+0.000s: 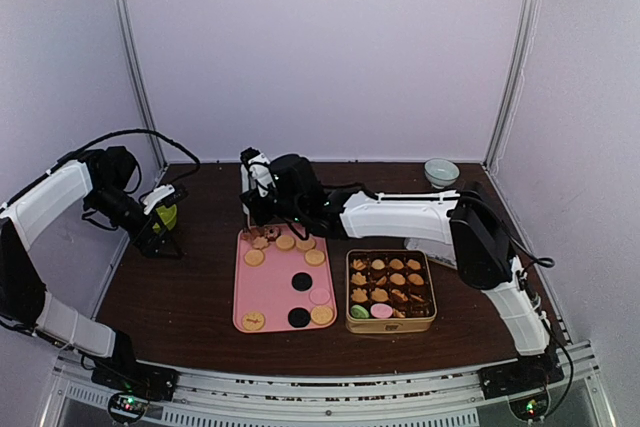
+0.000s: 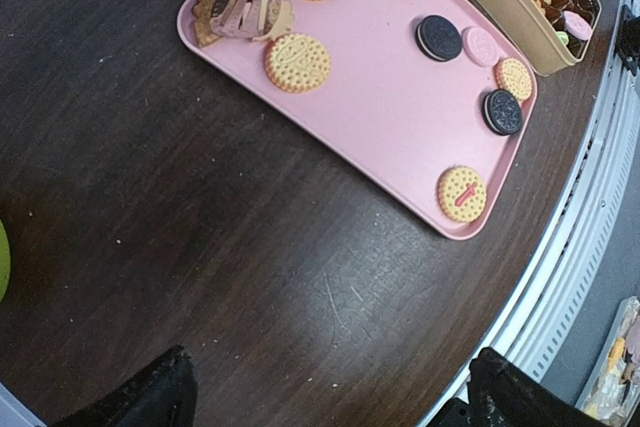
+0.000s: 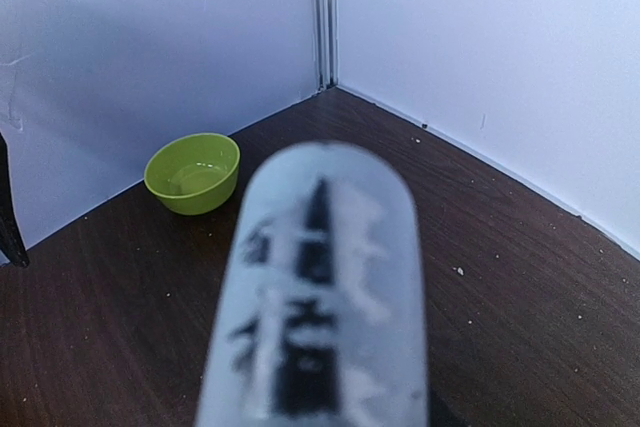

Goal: Pack the cookies
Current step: Pick up the fake cookies from the plate.

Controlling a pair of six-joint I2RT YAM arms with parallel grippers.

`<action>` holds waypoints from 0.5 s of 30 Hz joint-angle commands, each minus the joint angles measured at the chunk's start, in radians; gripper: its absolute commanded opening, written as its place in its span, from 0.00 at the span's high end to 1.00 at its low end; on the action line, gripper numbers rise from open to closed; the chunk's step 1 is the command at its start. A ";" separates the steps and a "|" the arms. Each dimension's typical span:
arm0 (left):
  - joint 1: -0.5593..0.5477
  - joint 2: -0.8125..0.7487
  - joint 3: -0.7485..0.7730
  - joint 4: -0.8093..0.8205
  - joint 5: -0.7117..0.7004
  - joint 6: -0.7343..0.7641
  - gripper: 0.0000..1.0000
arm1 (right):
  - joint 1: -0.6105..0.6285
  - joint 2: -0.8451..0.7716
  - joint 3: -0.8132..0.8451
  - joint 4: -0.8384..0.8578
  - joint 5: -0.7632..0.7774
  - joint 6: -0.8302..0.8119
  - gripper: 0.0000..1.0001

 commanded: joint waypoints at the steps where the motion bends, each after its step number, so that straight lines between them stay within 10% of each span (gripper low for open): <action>1: 0.010 -0.016 -0.007 0.002 0.023 0.020 0.03 | 0.007 -0.057 -0.048 0.029 0.004 0.017 0.63; 15: 0.009 -0.009 0.007 -0.007 0.052 0.020 0.03 | 0.030 -0.219 -0.292 0.092 0.003 0.017 0.62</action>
